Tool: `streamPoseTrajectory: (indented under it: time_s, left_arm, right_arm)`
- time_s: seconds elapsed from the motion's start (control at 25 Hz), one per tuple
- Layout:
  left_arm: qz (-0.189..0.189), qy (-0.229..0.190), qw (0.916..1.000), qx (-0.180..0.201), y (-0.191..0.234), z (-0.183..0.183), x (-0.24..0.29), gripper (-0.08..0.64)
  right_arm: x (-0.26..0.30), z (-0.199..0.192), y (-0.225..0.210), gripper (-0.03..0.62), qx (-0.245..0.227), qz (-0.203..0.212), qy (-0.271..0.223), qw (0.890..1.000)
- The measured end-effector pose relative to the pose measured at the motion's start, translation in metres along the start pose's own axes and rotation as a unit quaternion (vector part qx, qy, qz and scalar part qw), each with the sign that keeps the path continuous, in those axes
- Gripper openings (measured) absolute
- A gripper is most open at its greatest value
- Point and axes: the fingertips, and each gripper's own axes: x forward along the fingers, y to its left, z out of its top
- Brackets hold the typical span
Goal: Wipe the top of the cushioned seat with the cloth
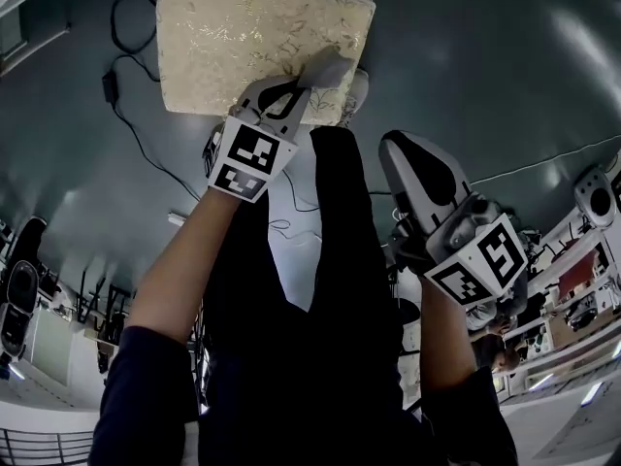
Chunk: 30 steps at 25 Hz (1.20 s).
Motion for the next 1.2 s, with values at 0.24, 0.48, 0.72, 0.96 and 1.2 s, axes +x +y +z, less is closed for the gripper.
streamPoseTrajectory:
  time_s: [0.24,0.48,0.72,0.96,1.2]
  left_arm:
    - [0.042,-0.007,0.9985,-0.034,0.055,-0.037,-0.059,0.028]
    - [0.078,-0.022,0.9942,-0.071,0.103,-0.074,-0.109,0.028]
    - [0.095,-0.028,0.9906,-0.095,0.134,-0.108,-0.138,0.028]
    - [0.109,-0.025,0.9876,-0.110,0.156,-0.130,-0.153,0.028]
    - [0.101,-0.018,0.9889,-0.107,0.151,-0.136,-0.147,0.028]
  right_arm:
    - [0.050,-0.010,0.048,0.027,-0.018,0.031,0.024,0.999]
    - [0.098,-0.033,0.093,0.027,-0.035,0.052,0.058,0.996]
    - [0.137,-0.050,0.126,0.026,-0.049,0.063,0.081,0.993]
    - [0.154,-0.060,0.143,0.028,-0.054,0.068,0.099,0.991]
    - [0.152,-0.059,0.142,0.028,-0.056,0.067,0.106,0.991]
